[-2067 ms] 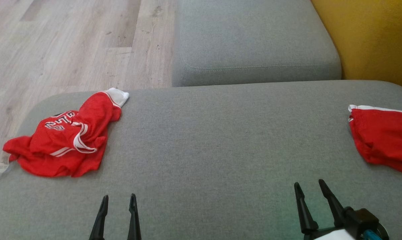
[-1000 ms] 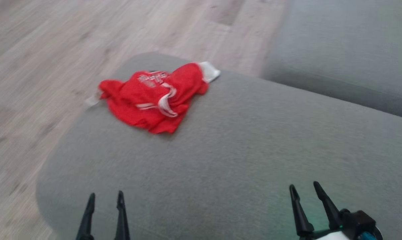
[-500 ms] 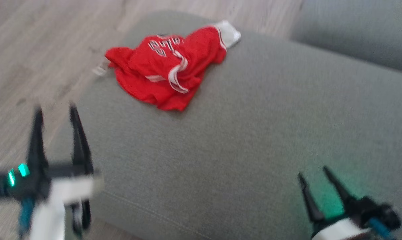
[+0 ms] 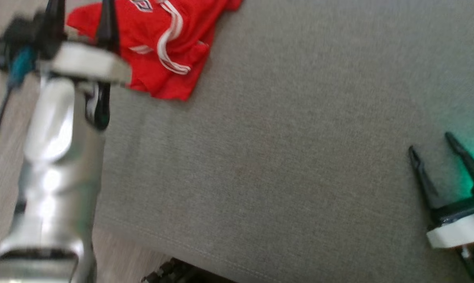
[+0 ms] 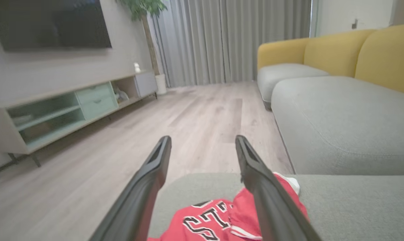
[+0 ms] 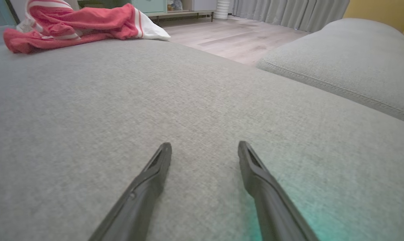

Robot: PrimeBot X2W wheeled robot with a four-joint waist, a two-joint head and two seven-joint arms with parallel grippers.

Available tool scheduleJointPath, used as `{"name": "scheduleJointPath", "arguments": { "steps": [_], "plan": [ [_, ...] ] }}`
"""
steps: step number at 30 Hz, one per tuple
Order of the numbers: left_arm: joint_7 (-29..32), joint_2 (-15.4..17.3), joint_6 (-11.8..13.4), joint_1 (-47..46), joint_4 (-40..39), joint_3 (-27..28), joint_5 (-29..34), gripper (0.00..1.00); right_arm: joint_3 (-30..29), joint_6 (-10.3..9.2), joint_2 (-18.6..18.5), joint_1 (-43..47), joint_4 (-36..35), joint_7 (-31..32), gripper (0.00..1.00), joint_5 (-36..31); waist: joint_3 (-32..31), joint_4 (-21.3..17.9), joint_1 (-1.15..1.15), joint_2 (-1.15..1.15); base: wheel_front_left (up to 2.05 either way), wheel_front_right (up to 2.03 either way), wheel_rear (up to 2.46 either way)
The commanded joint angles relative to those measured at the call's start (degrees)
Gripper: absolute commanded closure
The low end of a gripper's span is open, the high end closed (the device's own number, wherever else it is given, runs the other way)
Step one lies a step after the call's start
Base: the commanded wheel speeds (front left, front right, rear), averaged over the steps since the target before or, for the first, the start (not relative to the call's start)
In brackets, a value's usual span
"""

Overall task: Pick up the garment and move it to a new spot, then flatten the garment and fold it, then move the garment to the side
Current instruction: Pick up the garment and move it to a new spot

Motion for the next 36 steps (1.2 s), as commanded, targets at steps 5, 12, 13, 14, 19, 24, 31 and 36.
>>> {"name": "scheduleJointPath", "arguments": {
  "steps": [5, 12, 13, 14, 19, 24, 31, 36],
  "plan": [
    [5.99, 1.41, -0.78, -9.77, 12.88, -4.68, -7.64, 0.0, 0.16, -0.04, -4.07, -1.26, -4.96, 2.2, 0.0, 0.18, 7.54, -1.72, -0.02, 0.0, 0.0, 0.0, 0.0],
    [10.45, 3.62, -0.81, -11.39, 22.13, -18.44, -20.96, 1.0, 1.09, -0.04, -4.79, -3.42, -7.16, 3.78, 0.0, 0.16, 9.87, -3.58, -0.02, 0.0, 0.0, 0.0, 0.0],
    [9.63, 4.23, -0.81, -11.48, 22.34, -19.73, -22.02, 1.0, 1.2, -0.04, -4.59, -3.77, -6.97, 3.65, 0.0, 0.16, 9.79, -3.84, -0.02, 0.0, 0.0, 0.0, 0.0],
    [8.32, 4.96, -0.81, -11.76, 22.32, -20.86, -22.87, 1.0, 1.37, -0.04, -4.32, -4.05, -6.68, 3.45, 0.0, 0.14, 9.57, -4.1, -0.02, 0.0, 0.0, 0.0, 0.0],
    [1.54, 9.22, -0.82, -14.75, 21.16, -26.0, -25.44, 1.0, 3.09, -0.04, -1.95, -5.45, -3.44, 1.48, 0.0, 0.26, 5.55, -5.83, -0.02, 0.0, 0.0, 0.0, 0.0],
    [-0.89, 13.76, -0.82, -19.05, 17.7, -30.65, -26.28, 1.0, 6.05, -0.04, 2.28, -7.56, 1.5, -0.38, 0.0, 0.83, -1.96, -9.55, -0.02, 0.0, 0.0, 0.0, 0.0],
    [-1.04, 17.81, -0.82, -25.06, 10.05, -37.84, -25.29, 1.0, 8.23, -0.04, 8.99, -8.25, 4.54, -0.87, 0.0, 2.59, -12.18, -17.13, -0.02, 0.0, 0.0, 0.0, 0.0],
    [-1.18, 19.02, -0.82, -29.53, 5.38, -41.57, -21.24, 1.0, 8.12, -0.04, 12.59, -7.36, 4.27, -0.88, 0.0, 4.61, -16.14, -23.39, -0.02, 0.0, 0.0, 0.0, 0.0]
  ]
}}
